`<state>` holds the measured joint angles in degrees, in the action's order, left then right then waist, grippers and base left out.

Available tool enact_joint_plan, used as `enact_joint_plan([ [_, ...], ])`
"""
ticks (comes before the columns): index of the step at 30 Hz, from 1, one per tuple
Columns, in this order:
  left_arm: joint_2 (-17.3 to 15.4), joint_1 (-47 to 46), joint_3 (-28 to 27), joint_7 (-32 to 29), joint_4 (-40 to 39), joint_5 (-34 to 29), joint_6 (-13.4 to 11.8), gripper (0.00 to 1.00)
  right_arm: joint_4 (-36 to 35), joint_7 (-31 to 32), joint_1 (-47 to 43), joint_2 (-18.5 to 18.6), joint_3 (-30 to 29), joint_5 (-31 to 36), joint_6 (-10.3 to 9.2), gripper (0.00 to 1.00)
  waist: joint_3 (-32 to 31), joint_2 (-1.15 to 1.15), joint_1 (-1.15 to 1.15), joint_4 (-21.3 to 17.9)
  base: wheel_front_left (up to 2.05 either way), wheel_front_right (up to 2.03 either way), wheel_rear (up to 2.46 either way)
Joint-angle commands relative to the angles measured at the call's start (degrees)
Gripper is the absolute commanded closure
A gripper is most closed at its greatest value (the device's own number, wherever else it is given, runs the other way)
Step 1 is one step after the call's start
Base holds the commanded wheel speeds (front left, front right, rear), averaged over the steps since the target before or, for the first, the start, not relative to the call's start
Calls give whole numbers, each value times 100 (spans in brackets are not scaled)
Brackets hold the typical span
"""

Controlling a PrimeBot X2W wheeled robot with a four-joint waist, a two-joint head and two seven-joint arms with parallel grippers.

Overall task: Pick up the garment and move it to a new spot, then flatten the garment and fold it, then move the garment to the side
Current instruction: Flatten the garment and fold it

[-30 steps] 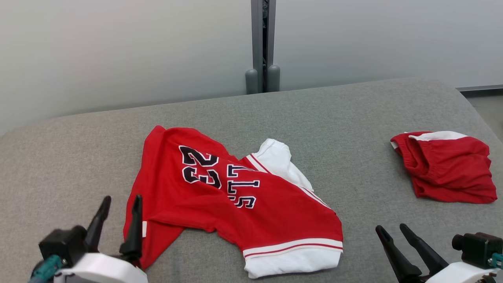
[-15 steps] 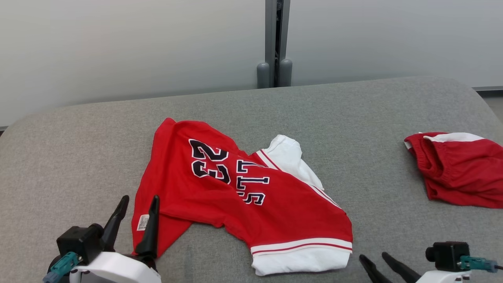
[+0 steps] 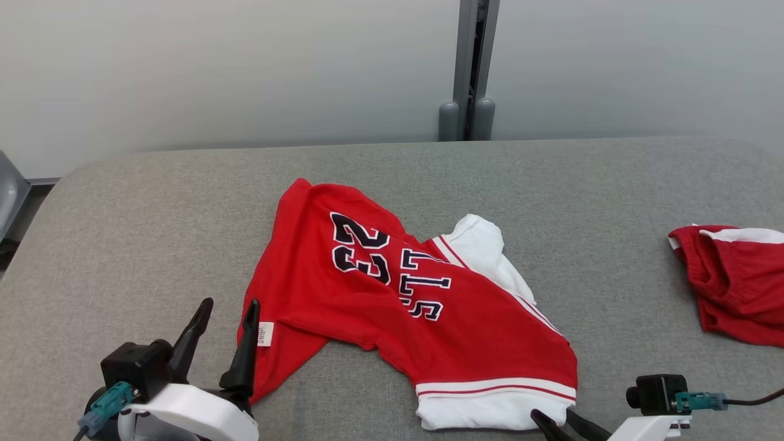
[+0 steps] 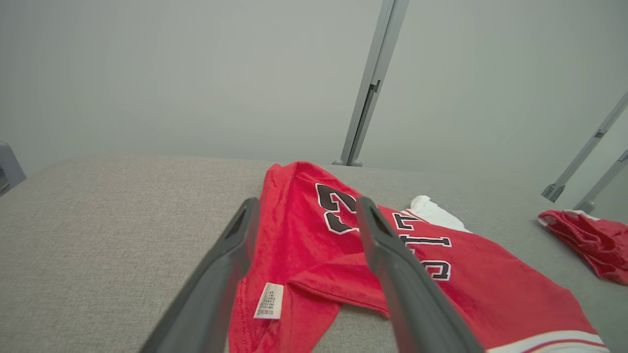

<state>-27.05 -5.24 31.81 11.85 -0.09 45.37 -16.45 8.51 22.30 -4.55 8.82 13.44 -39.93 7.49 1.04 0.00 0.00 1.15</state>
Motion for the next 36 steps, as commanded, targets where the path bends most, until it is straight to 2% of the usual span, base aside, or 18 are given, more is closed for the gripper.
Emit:
enact_joint_plan([
  [1,-8,-87,18,-5,10,-2,21,0,52,-66,54,26,12,-68,2,24,-28,0,0,46,0,0,0],
  [2,-6,-81,31,-17,18,-4,24,0,71,-76,62,40,57,-112,2,53,-39,0,0,70,0,0,0],
  [3,-6,-73,59,-36,23,-4,28,0,86,-114,84,70,119,-219,2,100,-56,0,0,114,0,0,0],
  [13,0,-164,140,-94,-56,-68,23,0,-149,-316,782,200,122,-861,2,100,114,0,0,292,0,0,0],
  [20,126,-317,255,-85,4,-108,112,0,468,-116,1760,306,-51,-1596,2,100,405,0,0,500,0,0,0],
  [21,150,-357,273,-81,19,-115,127,0,619,-133,1901,353,-83,-1630,2,96,445,0,0,542,0,0,0],
  [22,167,-386,286,-75,35,-122,136,0,780,-181,2032,377,-122,-1679,2,72,476,0,0,585,0,0,0],
  [23,176,-397,297,-69,57,-121,158,0,947,-212,2146,382,-133,-1730,2,57,500,0,0,624,0,0,0],
  [25,203,-413,323,-63,110,-115,175,0,1223,-322,2341,385,-129,-1816,2,0,528,0,0,687,0,0,0],
  [30,263,-428,368,-51,233,-91,207,0,1514,-785,2553,387,3,-2056,2,0,461,0,0,729,0,0,0],
  [36,277,-348,363,-22,261,-63,168,0,1047,-1532,2264,635,256,-2112,2,0,309,0,0,606,0,0,0],
])
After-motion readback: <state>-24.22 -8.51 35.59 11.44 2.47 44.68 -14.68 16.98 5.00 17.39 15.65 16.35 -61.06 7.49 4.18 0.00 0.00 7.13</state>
